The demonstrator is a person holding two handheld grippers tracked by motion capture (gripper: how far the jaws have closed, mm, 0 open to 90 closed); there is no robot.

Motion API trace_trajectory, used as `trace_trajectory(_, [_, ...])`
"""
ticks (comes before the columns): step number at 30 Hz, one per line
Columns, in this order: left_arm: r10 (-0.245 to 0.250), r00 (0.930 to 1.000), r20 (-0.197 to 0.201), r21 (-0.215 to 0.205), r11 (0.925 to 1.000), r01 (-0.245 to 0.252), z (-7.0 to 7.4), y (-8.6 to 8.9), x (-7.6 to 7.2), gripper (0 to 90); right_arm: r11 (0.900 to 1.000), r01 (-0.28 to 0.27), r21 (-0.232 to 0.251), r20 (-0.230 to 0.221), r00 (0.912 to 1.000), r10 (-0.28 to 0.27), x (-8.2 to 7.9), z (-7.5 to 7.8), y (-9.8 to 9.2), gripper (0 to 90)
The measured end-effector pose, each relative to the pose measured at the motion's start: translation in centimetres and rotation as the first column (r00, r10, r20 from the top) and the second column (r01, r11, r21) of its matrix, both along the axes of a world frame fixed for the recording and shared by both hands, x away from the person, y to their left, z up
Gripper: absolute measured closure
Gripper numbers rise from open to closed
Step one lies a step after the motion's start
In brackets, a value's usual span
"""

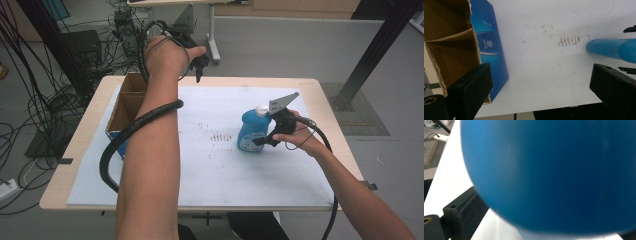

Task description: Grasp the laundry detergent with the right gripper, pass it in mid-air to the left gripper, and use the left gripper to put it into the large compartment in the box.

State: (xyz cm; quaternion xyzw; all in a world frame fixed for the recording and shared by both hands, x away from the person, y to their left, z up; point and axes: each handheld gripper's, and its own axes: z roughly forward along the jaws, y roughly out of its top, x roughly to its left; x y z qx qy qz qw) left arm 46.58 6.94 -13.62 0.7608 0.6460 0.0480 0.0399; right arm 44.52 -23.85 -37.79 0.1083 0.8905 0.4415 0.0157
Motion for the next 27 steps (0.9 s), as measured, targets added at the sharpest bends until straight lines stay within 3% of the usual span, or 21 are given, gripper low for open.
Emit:
trace_trajectory(15, [-0.004, 1.0, -0.001, 0.0, 1.0, 0.004, -0.1, 0.1, -0.1, 5.2, 1.0, 0.001, 0.019, -0.019, 0.9998, 0.0, -0.2, -0.5, 0.0, 2.1])
trace_trajectory(17, [-0.005, 1.0, 0.001, 0.003, 1.0, 0.005, -0.1, 0.1, -0.1, 5.2, 0.999, -0.003, 0.038, -0.007, 1.0, 0.004, -0.3, -0.7, -0.1, 3.4])
trace_trajectory(20, [-0.006, 1.0, 0.001, 0.003, 1.0, 0.006, 0.0, 0.0, 0.0, 5.2, 1.0, 0.005, 0.023, -0.017, 0.9998, -0.004, -0.3, -1.0, -0.1, 1.9])
trace_trajectory(27, [-0.008, 1.0, 0.0, 0.005, 1.0, 0.008, 0.0, -0.2, 0.0, 5.2, 0.999, 0.003, 0.041, -0.008, 1.0, -0.003, -0.2, -0.8, -0.2, 2.0])
